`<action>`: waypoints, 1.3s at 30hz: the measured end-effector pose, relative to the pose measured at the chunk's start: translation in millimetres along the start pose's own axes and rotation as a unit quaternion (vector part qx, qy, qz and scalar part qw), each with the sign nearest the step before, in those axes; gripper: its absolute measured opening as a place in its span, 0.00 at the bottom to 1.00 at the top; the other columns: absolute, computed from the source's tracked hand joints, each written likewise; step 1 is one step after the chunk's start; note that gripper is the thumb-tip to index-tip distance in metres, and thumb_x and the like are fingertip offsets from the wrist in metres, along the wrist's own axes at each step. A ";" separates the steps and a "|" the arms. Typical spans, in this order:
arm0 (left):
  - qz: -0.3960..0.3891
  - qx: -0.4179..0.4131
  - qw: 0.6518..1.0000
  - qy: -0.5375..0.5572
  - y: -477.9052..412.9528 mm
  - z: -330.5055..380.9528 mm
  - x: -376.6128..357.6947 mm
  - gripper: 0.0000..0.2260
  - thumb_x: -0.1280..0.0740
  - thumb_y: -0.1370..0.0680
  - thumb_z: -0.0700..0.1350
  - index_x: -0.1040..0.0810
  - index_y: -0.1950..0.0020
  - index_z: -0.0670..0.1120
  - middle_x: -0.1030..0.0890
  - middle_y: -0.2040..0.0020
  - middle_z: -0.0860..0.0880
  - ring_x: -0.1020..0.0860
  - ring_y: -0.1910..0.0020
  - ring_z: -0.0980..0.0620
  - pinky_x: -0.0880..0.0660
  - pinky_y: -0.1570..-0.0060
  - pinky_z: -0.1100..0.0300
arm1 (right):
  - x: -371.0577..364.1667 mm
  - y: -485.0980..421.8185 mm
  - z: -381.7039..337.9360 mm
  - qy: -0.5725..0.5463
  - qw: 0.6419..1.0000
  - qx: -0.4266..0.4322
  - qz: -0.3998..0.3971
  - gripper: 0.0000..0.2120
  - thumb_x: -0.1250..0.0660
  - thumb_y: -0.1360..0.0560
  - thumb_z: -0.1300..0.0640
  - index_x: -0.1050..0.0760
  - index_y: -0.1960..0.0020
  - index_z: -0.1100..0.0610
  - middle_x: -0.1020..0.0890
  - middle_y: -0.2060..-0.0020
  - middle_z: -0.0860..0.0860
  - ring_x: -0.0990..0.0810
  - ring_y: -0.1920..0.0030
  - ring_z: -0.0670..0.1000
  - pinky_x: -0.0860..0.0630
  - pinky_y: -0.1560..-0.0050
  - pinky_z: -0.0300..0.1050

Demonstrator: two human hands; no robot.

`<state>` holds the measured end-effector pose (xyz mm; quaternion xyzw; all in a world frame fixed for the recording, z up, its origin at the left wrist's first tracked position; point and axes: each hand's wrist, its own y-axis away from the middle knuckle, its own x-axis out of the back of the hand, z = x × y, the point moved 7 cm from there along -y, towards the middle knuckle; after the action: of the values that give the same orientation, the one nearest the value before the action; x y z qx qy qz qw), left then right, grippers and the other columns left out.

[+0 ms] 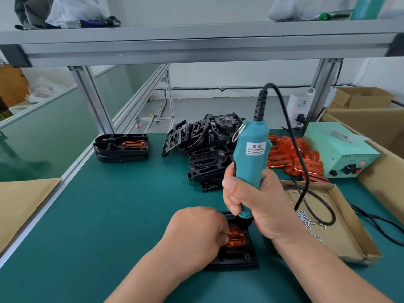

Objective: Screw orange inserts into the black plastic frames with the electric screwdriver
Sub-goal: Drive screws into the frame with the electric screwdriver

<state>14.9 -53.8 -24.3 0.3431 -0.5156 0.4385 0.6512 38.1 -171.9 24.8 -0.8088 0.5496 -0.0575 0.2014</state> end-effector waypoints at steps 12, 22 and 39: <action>-0.004 -0.002 1.000 -0.018 -0.2 2.0 0.8 0.08 0.34 0.20 0.56 0.19 0.45 0.57 0.18 0.47 0.55 0.20 0.49 0.50 0.22 0.51 0.53 | -3.0 2.0 -7.5 -0.026 0.999 0.035 -0.029 0.10 0.24 0.22 0.52 0.19 0.46 0.56 0.25 0.71 0.54 0.28 0.72 0.53 0.27 0.66 0.45; 0.018 -0.045 0.999 0.024 4.5 1.0 10.8 0.08 0.36 0.18 0.56 0.22 0.43 0.57 0.19 0.50 0.58 0.23 0.50 0.56 0.25 0.50 0.55 | 38.9 -1.6 -8.2 -0.180 0.973 0.058 0.134 0.16 0.22 0.24 0.48 0.24 0.48 0.56 0.29 0.68 0.50 0.29 0.70 0.49 0.30 0.68 0.42; -0.005 0.137 0.662 0.736 -2.0 -39.0 14.2 0.11 0.38 0.15 0.32 0.19 0.38 0.34 0.17 0.55 0.41 0.18 0.62 0.51 0.20 0.64 0.63 | 68.4 3.0 18.0 -0.267 0.926 0.019 0.268 0.09 0.33 0.17 0.49 0.25 0.49 0.54 0.29 0.66 0.48 0.30 0.68 0.46 0.28 0.65 0.38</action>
<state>32.3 -16.4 -19.6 -0.0036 0.2000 0.6108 0.7661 67.8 -230.5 -1.6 -0.6132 0.6702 0.2063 0.3638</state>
